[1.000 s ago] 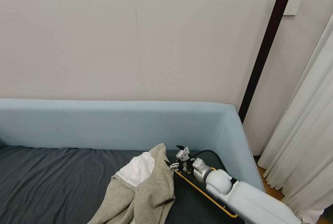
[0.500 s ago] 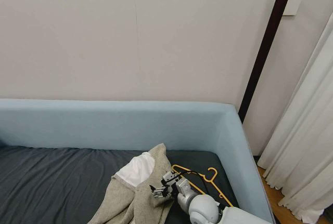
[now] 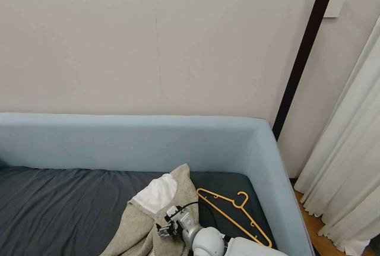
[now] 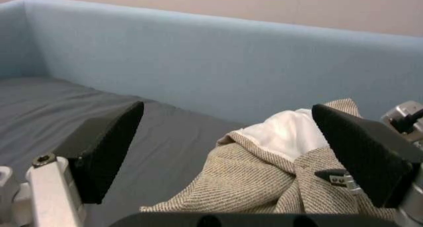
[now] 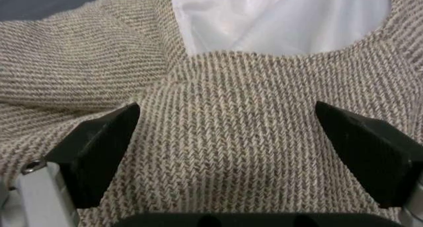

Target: Pick up the clothes from the sofa and hang them on the clothes hanger.

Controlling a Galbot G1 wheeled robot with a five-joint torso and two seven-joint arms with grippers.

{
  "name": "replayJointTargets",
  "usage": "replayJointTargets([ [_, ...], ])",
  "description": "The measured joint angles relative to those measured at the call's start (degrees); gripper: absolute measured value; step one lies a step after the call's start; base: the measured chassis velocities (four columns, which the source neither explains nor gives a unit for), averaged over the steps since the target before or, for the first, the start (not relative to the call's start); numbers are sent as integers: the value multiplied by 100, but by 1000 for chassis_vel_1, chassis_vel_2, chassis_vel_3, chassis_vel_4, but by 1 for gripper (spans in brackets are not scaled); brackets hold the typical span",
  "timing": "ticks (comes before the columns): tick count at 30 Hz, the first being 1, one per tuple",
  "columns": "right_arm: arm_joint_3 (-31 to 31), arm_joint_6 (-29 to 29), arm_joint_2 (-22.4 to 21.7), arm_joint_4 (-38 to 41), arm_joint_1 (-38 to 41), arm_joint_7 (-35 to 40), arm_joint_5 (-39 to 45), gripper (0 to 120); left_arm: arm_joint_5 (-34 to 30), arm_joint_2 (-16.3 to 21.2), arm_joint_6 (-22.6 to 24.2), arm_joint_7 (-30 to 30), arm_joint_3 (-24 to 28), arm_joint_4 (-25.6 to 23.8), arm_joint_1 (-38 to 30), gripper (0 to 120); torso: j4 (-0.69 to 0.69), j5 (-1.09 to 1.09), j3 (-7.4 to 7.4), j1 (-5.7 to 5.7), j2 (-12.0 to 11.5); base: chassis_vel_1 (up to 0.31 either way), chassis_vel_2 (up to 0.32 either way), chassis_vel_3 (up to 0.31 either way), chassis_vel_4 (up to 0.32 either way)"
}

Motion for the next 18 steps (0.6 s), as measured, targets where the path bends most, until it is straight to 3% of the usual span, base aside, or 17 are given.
replayJointTargets([
  [5, -29, -74, 21, -14, 6, 66, 112, 97, -4, -11, -1, -2, 1, 0, -19, 100, 0, 2, 0, 0, 0, 0, 0, 0, 0],
  [18, -56, -76, 4, 68, -48, 118, 237, 48, -19, -11, -14, -2, 0, -1, -26, 100, 0, 1, 0, 1, 0, 0, 0, 0, 0],
])
